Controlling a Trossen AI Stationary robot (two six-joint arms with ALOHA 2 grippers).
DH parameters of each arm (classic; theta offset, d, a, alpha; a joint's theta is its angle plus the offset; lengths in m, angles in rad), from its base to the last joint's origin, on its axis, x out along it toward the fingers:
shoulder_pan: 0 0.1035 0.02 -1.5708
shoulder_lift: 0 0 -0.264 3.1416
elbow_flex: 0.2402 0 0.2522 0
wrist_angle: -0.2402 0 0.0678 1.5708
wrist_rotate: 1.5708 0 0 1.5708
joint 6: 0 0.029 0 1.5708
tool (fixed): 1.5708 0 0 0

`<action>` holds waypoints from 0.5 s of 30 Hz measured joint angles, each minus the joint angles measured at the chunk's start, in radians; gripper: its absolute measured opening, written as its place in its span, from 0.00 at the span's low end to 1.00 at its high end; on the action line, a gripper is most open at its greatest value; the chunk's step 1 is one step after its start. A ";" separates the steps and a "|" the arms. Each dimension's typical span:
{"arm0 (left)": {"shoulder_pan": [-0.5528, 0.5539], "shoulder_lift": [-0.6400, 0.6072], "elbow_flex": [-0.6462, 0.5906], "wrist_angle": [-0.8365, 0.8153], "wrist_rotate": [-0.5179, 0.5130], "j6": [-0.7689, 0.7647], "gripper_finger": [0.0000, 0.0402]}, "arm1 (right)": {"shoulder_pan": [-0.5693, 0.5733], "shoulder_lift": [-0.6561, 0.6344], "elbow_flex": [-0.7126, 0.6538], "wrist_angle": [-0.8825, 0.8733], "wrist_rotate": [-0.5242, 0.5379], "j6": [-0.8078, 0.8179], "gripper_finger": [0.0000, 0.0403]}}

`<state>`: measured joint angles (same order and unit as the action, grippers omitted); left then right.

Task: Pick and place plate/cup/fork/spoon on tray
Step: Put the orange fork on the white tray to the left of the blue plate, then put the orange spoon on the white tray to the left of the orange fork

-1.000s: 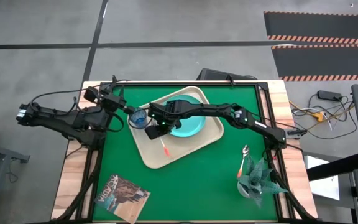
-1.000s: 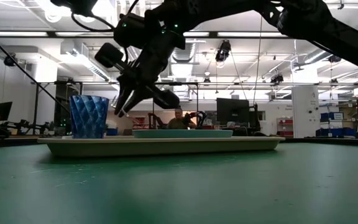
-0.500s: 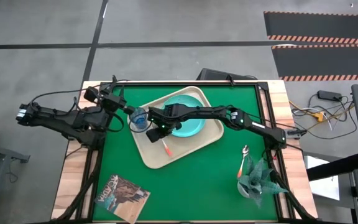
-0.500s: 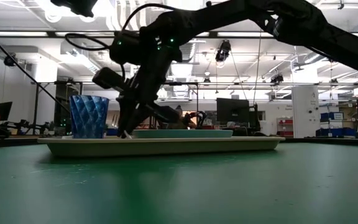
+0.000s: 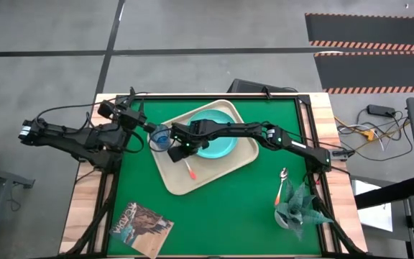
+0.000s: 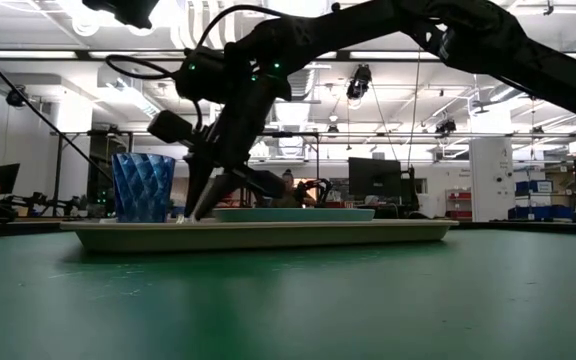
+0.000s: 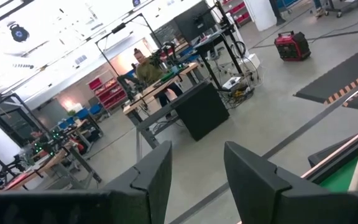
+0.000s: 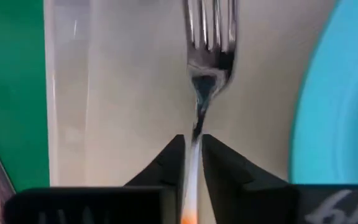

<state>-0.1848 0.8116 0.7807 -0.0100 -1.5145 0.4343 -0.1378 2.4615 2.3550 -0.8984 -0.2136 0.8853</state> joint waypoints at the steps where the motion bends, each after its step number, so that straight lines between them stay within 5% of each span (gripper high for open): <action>1: 0.000 0.000 0.000 0.000 0.002 0.000 0.33 | 0.000 0.000 0.000 0.001 0.005 0.003 0.13; 15: 0.000 0.014 0.000 -0.001 0.002 0.000 0.33 | 0.000 -0.031 0.000 -0.037 -0.051 -0.067 0.29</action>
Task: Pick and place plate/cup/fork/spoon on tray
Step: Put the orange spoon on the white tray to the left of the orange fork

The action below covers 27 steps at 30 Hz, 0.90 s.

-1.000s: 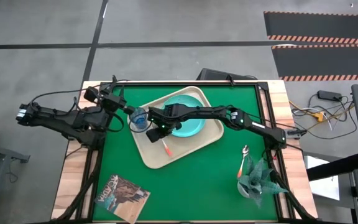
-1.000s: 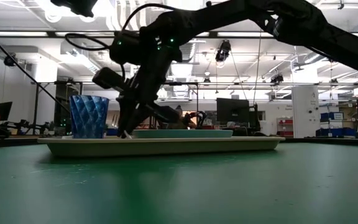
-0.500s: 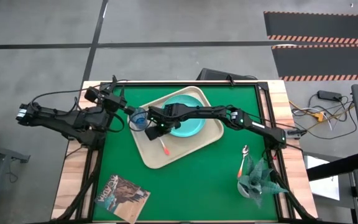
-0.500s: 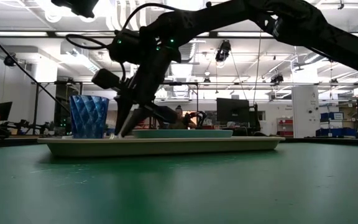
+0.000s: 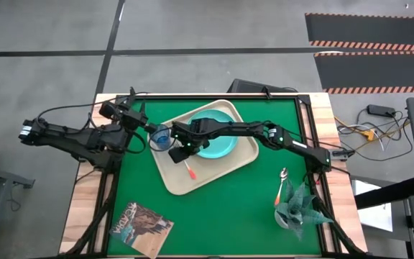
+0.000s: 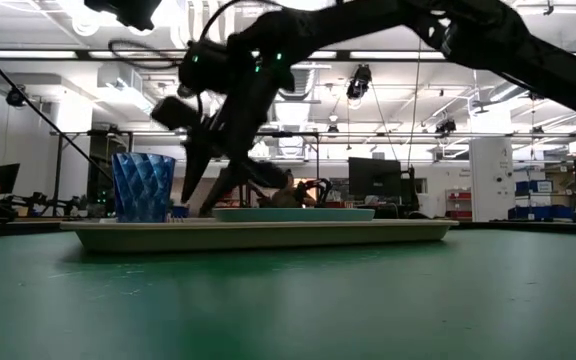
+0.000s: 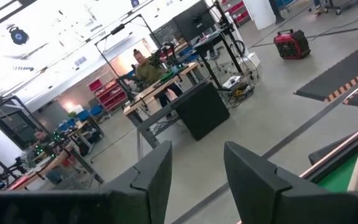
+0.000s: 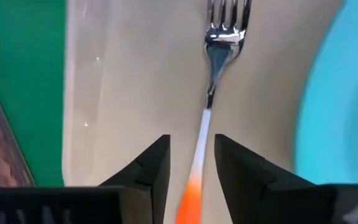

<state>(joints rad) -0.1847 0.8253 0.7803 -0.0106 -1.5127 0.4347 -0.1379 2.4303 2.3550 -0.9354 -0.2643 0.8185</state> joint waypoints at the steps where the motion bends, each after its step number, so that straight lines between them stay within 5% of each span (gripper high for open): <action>1: 0.000 0.003 -0.001 0.000 0.000 0.000 0.33 | 0.003 -0.010 0.000 -0.012 0.013 -0.027 0.29; 16: 0.000 0.123 0.001 -0.024 -0.002 -0.002 0.33 | 0.147 -0.223 -0.007 -0.306 0.391 -0.312 0.20; 27: -0.005 0.181 0.006 -0.023 0.012 0.018 0.33 | 0.247 -0.385 -0.152 -0.402 0.529 -0.438 0.19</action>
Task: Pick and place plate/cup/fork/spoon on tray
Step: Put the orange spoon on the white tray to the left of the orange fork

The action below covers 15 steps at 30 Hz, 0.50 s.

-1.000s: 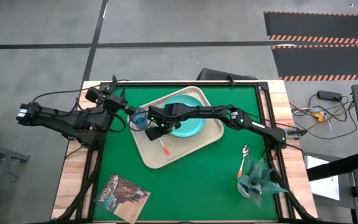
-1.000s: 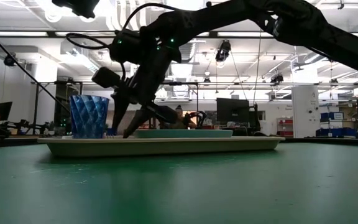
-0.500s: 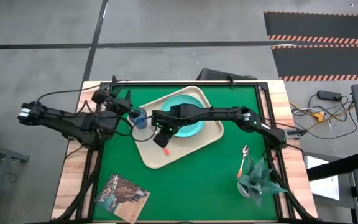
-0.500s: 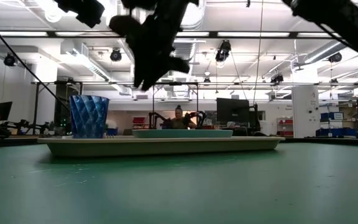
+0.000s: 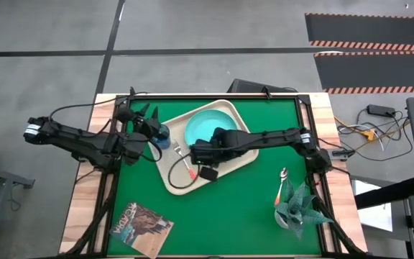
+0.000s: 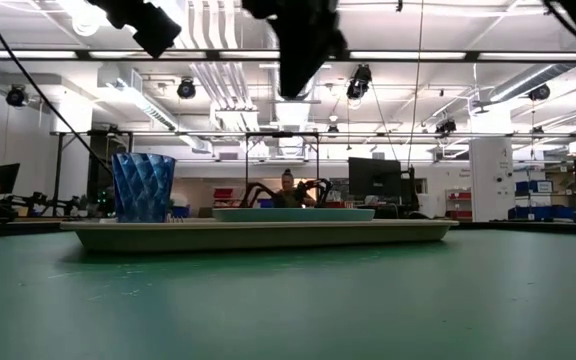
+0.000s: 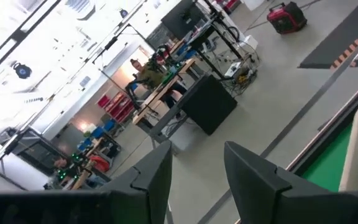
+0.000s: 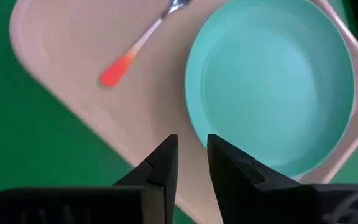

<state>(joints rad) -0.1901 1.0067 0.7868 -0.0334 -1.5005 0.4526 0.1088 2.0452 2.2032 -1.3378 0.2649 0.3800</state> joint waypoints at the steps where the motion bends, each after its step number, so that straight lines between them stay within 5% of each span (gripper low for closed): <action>1: -0.004 0.001 0.000 0.000 0.011 0.000 0.33 | 0.005 -0.025 -0.034 0.011 0.000 -0.008 0.19; 3: -0.013 0.002 -0.001 0.000 0.089 -0.001 0.33 | 0.012 -0.083 -0.113 0.034 -0.001 -0.042 0.19; 15: -0.019 0.013 -0.008 0.005 0.921 -0.027 0.33 | 0.012 -0.591 -0.773 0.452 -0.001 -0.077 0.18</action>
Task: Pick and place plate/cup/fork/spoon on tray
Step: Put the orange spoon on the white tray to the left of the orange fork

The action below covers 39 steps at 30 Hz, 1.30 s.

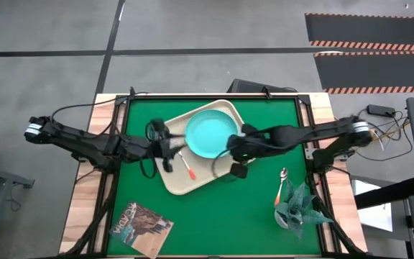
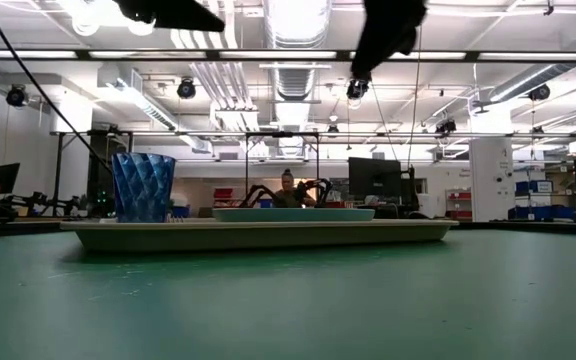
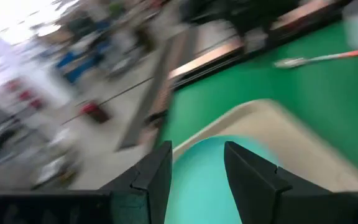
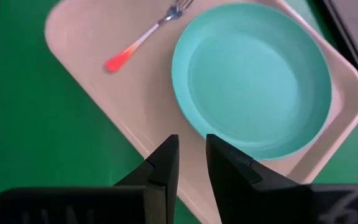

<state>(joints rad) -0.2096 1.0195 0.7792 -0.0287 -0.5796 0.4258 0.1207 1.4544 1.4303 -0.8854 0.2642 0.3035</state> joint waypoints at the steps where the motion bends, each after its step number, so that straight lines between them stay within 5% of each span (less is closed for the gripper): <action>1: -0.001 0.004 0.000 0.000 0.055 0.000 0.33 | 0.000 -0.040 -0.045 0.031 0.000 0.000 0.18; 14: 0.002 0.162 0.021 0.213 0.118 0.022 0.33 | -0.001 -0.503 -0.479 0.415 0.026 -0.183 0.18; 23: 0.002 0.285 0.063 0.230 0.098 -0.171 0.33 | -0.001 -0.711 -0.631 0.618 0.026 -0.260 0.18; 39: 0.019 0.319 0.071 0.230 -0.005 -0.148 0.33 | -0.001 -0.712 -0.646 0.304 0.024 0.247 0.18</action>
<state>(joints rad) -0.1908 1.3380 0.8497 0.2012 -0.5850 0.2781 0.1196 0.7428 0.7841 -0.5810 0.2881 0.5509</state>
